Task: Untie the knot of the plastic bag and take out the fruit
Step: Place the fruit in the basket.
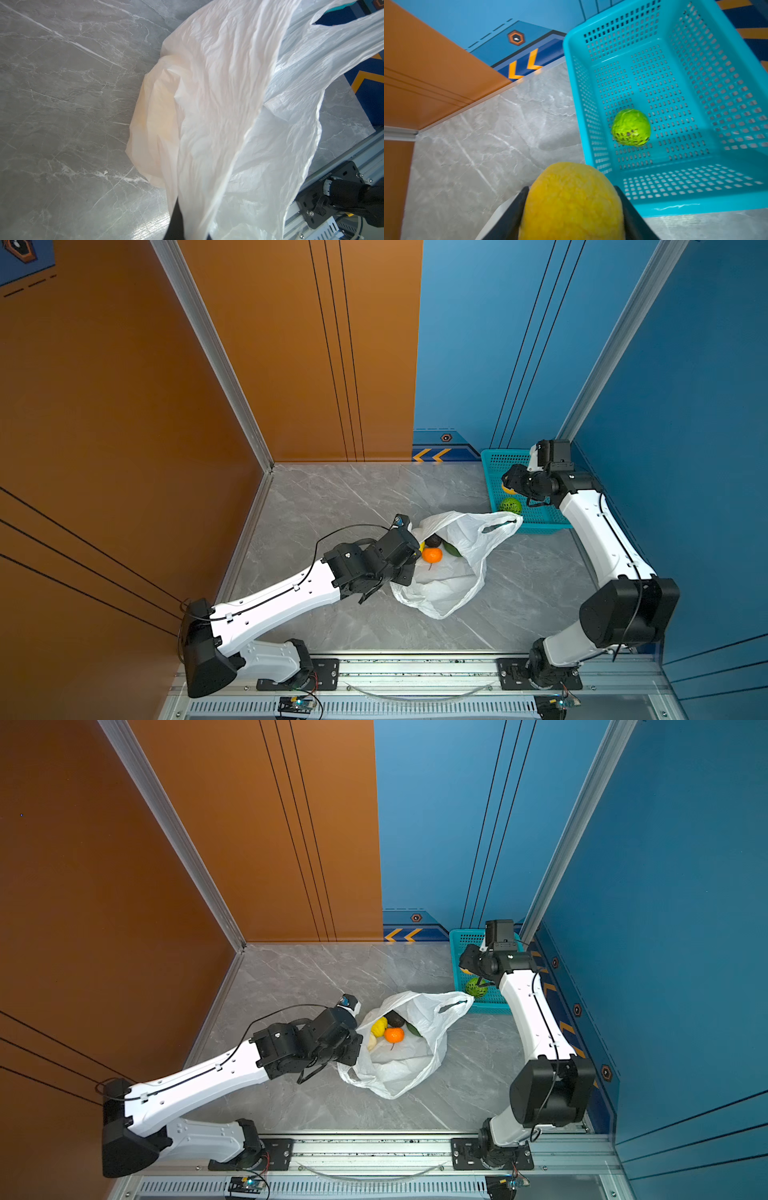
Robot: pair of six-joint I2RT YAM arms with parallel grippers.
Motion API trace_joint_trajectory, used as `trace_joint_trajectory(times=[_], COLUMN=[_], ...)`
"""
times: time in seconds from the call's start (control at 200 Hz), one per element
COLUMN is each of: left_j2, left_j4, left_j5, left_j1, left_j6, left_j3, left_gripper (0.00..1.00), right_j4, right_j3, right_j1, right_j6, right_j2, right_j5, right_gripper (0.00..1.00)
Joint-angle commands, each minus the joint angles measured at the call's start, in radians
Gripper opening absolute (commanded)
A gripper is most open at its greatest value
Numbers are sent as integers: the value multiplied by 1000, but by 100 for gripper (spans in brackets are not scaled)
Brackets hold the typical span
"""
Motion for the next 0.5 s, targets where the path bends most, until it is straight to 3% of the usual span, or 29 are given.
trace_joint_trajectory(times=[0.0, 0.496], left_j2=[-15, -58], left_j4=[-57, -122], left_j5=[-31, -67], left_j1=[7, 10], left_j6=[13, 10], left_j3=[34, 42], left_gripper=[0, 0], right_j4=[66, 148], right_j3=[7, 36], right_j1=[-77, -190], right_j6=[-23, -33], right_j2=[79, 359], right_j5=[-34, 65], right_gripper=[45, 46])
